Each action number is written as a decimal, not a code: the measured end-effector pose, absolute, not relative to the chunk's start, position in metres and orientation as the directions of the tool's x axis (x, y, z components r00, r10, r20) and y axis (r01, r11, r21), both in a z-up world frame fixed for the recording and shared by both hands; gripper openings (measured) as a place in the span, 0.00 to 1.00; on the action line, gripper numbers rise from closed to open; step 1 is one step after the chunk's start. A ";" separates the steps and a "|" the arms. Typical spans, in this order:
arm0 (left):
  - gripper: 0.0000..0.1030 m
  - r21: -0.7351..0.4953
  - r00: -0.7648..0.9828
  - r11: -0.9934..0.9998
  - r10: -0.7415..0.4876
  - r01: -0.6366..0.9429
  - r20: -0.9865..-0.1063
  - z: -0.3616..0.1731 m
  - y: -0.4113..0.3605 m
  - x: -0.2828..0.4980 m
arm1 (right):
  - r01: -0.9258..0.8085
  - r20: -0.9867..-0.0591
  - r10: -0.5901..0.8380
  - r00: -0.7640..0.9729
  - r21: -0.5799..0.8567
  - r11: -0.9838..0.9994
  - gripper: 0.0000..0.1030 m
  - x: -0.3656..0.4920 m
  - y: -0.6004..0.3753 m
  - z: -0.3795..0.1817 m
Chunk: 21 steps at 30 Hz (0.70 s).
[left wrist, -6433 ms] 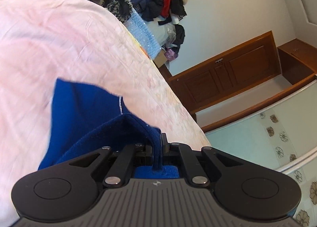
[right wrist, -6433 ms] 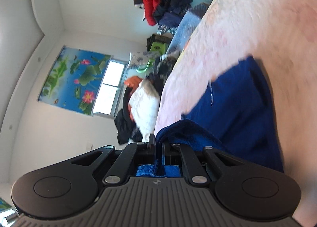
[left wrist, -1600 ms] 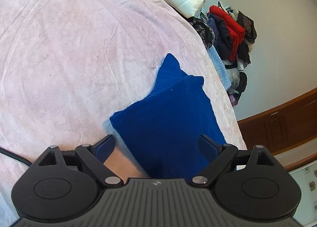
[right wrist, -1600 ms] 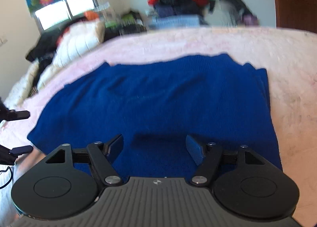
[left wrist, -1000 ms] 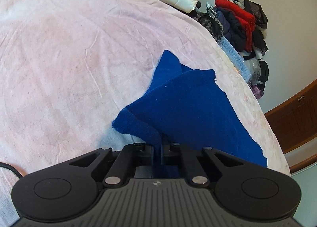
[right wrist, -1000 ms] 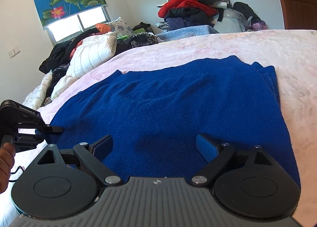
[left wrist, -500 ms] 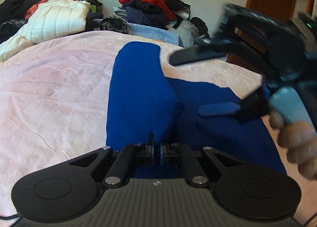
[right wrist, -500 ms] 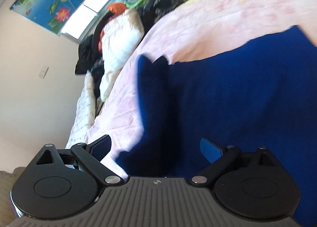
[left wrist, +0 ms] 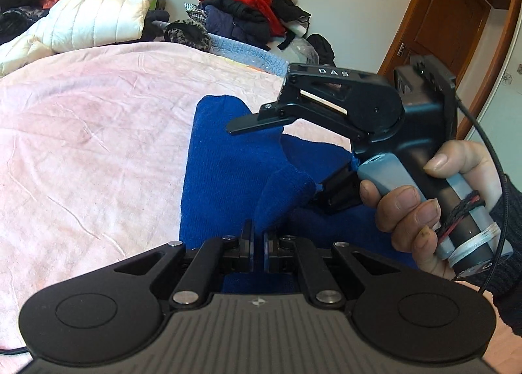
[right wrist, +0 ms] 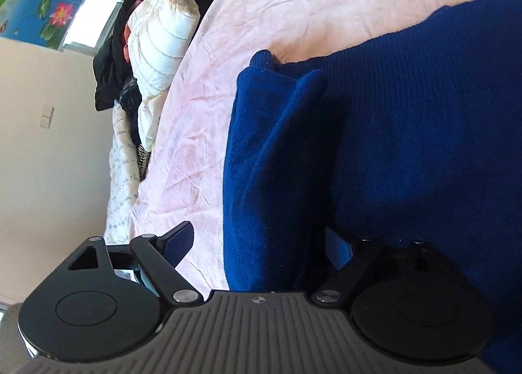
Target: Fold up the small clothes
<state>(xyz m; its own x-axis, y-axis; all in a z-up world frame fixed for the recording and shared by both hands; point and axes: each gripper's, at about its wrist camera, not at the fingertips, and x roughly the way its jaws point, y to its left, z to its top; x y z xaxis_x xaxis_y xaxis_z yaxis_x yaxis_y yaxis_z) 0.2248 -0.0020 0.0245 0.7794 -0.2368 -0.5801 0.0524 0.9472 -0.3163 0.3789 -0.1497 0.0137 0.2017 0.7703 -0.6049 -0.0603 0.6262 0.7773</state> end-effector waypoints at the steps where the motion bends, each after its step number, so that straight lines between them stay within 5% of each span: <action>1: 0.05 -0.316 0.780 0.947 -0.240 0.057 -0.579 0.025 -0.002 0.224 | -0.046 -0.599 0.776 0.199 0.785 0.618 0.81 0.380 -0.151 0.012; 3: 0.05 -0.303 0.774 0.951 -0.237 0.062 -0.587 0.024 -0.004 0.223 | -0.037 -0.595 0.778 0.203 0.789 0.613 0.65 0.381 -0.150 0.010; 4: 0.05 -0.295 0.770 0.953 -0.234 0.063 -0.593 0.023 -0.005 0.224 | -0.037 -0.595 0.777 0.208 0.789 0.614 0.40 0.383 -0.148 0.010; 5: 0.05 -0.290 0.767 0.955 -0.233 0.064 -0.598 0.022 -0.006 0.225 | -0.041 -0.600 0.774 0.201 0.785 0.619 0.25 0.385 -0.146 0.009; 15: 0.05 -0.310 0.743 0.935 -0.330 0.173 -0.582 0.039 -0.051 0.231 | -0.322 -0.632 0.700 0.332 0.621 0.714 0.20 0.365 -0.169 0.061; 21: 0.05 -0.311 0.679 0.890 -0.456 0.333 -0.576 0.039 -0.121 0.229 | -0.294 -0.635 0.653 0.413 0.586 0.755 0.19 0.347 -0.264 0.080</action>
<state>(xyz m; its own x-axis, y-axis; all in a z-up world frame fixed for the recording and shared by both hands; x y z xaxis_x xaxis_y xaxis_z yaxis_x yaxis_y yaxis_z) 0.2286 -0.1213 0.0387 0.6791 -0.4556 -0.5755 0.3331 0.8900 -0.3114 0.3474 -0.2636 0.0802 0.4133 0.6531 -0.6346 -0.2939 0.7553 0.5858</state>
